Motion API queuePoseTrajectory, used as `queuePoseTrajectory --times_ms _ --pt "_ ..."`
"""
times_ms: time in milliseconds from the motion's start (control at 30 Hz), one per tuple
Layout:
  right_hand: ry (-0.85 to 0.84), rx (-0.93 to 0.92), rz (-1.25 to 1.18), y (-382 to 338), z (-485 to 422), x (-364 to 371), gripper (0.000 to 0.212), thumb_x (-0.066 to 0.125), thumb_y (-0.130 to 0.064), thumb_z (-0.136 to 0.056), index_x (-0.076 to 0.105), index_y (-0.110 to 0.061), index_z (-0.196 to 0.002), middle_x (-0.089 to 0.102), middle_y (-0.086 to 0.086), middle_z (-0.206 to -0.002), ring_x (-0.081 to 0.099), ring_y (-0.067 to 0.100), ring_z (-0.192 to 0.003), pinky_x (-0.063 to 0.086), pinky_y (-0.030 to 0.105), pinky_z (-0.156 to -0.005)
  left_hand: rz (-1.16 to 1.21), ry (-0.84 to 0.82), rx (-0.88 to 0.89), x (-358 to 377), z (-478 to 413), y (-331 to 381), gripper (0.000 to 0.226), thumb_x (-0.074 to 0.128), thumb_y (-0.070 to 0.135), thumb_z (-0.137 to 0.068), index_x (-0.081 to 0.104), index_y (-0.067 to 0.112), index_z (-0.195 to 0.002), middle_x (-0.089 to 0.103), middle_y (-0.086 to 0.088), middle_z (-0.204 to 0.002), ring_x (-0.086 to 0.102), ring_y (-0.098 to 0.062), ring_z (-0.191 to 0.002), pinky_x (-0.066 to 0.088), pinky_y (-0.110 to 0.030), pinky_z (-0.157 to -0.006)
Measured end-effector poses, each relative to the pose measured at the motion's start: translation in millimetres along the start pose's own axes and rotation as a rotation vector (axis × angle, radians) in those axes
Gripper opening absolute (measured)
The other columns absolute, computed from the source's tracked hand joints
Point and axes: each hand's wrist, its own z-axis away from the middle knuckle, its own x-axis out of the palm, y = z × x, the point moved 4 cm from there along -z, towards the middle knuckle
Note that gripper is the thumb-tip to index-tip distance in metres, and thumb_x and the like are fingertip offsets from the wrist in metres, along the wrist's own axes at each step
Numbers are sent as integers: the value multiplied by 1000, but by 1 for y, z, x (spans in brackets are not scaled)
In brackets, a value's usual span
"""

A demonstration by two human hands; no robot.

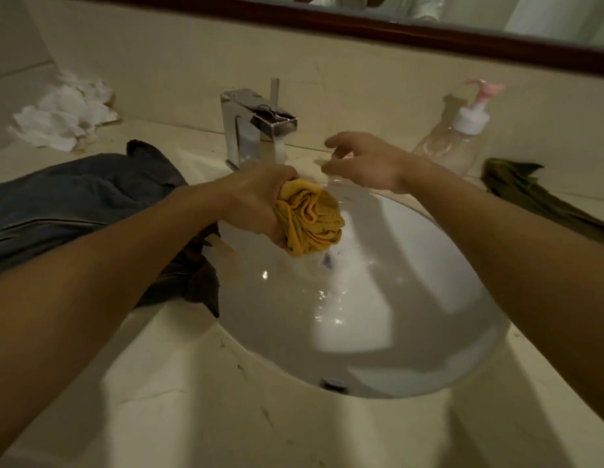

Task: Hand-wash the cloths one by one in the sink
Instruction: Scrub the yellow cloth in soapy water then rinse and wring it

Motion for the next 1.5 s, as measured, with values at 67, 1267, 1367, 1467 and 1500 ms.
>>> queuePoseTrajectory --times_ms 67,1267,1367,1467,1500 --pt "-136 10 -80 16 21 4 73 74 -21 -93 39 -17 -156 51 5 -145 59 18 -113 48 18 -73 14 -14 9 9 -6 15 85 98 42 -51 58 24 -123 66 7 -109 64 -16 -97 55 -37 -87" --pt "522 304 -20 144 82 27 76 85 -60 -66 60 -30 -131 67 0 -129 60 31 -119 38 33 -87 -190 -310 265 226 -79 97 89 32 82 -88 1 37 -159 -5 9 -167 -4 -17 -154 3 -60 -118" --pt "513 305 -38 141 85 25 79 85 -61 -63 59 -29 -131 66 1 -130 59 32 -120 42 36 -94 -303 -363 114 223 -75 63 81 25 79 -91 -1 43 -158 -9 8 -168 -9 -16 -154 -2 -59 -118" --pt "520 315 -58 138 86 23 76 85 -58 -65 59 -29 -130 67 1 -129 59 33 -121 43 38 -98 -329 -261 -125 190 -73 5 64 33 65 -98 22 39 -156 18 3 -165 14 -22 -152 21 -55 -119" --pt "519 323 -69 138 86 24 75 86 -56 -65 60 -29 -129 67 1 -129 59 32 -121 44 38 -99 -353 -233 -149 179 -72 -8 57 38 56 -100 34 33 -152 29 -1 -160 25 -26 -147 32 -53 -115"
